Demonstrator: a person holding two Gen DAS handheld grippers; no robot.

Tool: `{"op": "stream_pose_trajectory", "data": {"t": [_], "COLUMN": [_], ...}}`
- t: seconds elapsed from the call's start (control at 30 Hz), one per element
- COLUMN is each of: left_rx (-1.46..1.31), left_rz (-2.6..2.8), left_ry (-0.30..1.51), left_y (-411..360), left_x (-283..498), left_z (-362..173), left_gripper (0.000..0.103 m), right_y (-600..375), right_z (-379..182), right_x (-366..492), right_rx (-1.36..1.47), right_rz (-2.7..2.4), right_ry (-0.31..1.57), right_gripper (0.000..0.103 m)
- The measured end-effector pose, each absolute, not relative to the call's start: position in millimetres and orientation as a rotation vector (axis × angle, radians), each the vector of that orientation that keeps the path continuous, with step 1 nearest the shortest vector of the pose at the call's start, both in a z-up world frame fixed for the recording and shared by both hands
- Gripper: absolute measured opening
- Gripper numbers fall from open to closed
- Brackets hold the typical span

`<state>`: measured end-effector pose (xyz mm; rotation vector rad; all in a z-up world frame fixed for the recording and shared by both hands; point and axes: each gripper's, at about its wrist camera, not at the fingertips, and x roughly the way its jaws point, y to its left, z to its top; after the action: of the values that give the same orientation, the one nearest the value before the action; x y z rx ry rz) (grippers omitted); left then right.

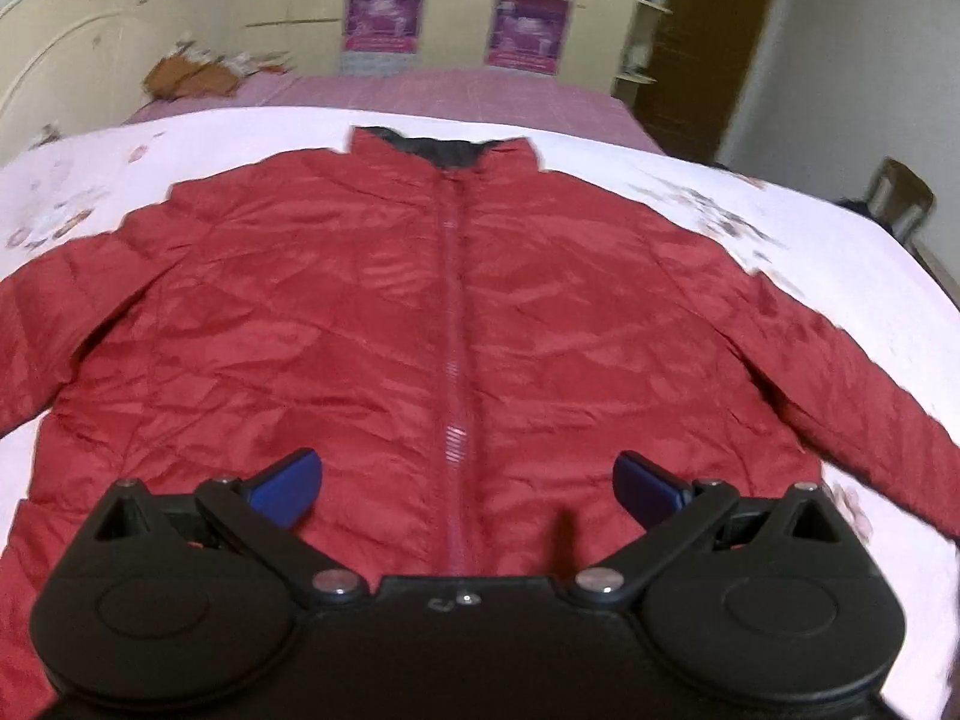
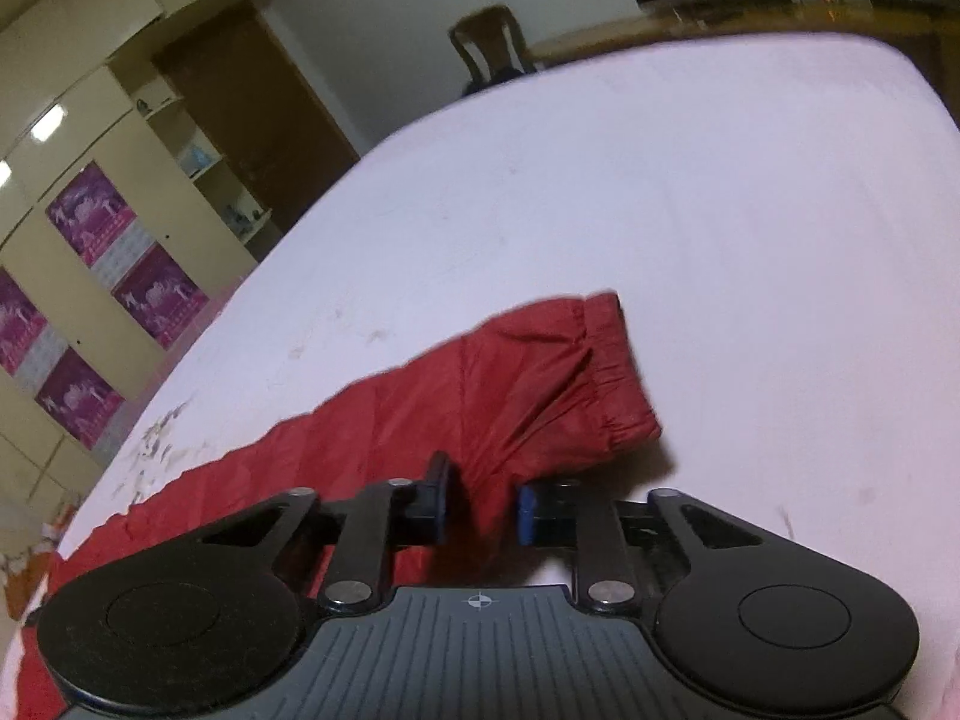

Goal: Fold large clothes
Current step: 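Carry the sleeve cuff with the right tool across the jacket body and release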

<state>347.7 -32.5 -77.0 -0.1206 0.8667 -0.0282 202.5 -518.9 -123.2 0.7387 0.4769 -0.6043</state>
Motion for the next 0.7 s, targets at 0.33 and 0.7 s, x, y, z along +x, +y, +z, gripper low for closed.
{"op": "stream_pose_trajectory", "data": {"t": [0.33,0.7], "left_rx": [-0.091,-0.243], "left_rz": [0.07,0.033], "left_ry": [0.828,0.778], "left_y": [35,132], "left_x": [354,370], "left_z": [-71,-65], "left_gripper": [0.103,0.095], "right_y": [-418,-184], "right_z": [-52,-58], "right_x": [280,351], "right_rx": [0.394,0.169], "right_rz": [-0.273,0.21], "right_ry": [0.415,0.58], "right_gripper": [0.008,0.008]}}
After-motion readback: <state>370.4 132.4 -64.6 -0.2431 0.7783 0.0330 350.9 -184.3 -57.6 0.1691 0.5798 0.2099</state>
